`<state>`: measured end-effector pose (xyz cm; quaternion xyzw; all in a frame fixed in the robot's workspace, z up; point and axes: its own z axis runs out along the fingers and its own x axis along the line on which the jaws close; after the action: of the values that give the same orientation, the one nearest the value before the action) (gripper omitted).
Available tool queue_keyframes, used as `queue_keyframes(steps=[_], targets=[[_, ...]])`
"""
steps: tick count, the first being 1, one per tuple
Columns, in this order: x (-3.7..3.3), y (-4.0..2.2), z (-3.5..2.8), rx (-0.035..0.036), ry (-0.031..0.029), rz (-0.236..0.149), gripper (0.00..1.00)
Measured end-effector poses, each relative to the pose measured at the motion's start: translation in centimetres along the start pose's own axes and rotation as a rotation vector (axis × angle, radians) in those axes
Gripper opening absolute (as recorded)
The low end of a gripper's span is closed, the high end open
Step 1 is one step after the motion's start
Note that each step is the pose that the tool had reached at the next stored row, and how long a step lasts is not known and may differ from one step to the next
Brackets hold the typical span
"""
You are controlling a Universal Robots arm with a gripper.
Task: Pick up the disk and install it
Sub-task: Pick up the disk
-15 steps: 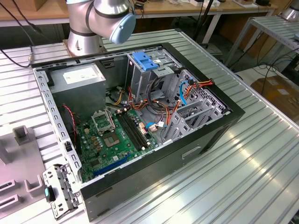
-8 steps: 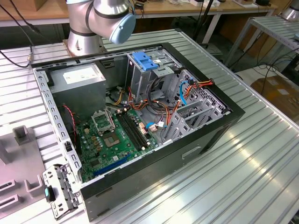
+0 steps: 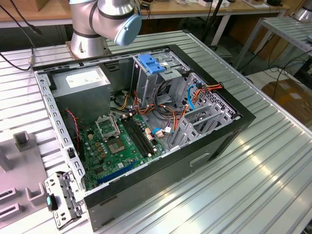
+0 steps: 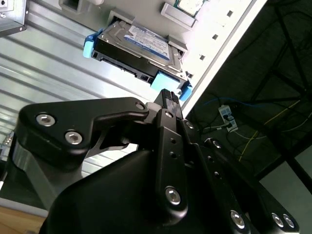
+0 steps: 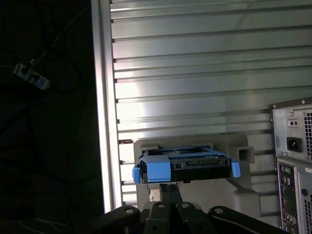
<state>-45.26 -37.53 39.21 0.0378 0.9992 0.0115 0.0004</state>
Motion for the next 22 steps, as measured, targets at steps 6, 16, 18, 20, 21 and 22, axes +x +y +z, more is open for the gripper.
queue_keyframes(steps=[6,16,18,20,21,22], targets=[[0.01,0.0,0.0,0.0,0.0019,-0.084,0.11],[0.0,0.0,0.0,0.0,0.0077,-0.337,0.11],[0.0,0.0,0.0,0.0,0.0084,-0.364,0.11],[0.0,0.0,0.0,0.0,0.0088,-0.385,0.11],[0.0,-0.01,0.0,0.0,0.0091,-0.395,0.11],[0.0,0.0,0.0,0.0,0.0096,-0.417,0.11]])
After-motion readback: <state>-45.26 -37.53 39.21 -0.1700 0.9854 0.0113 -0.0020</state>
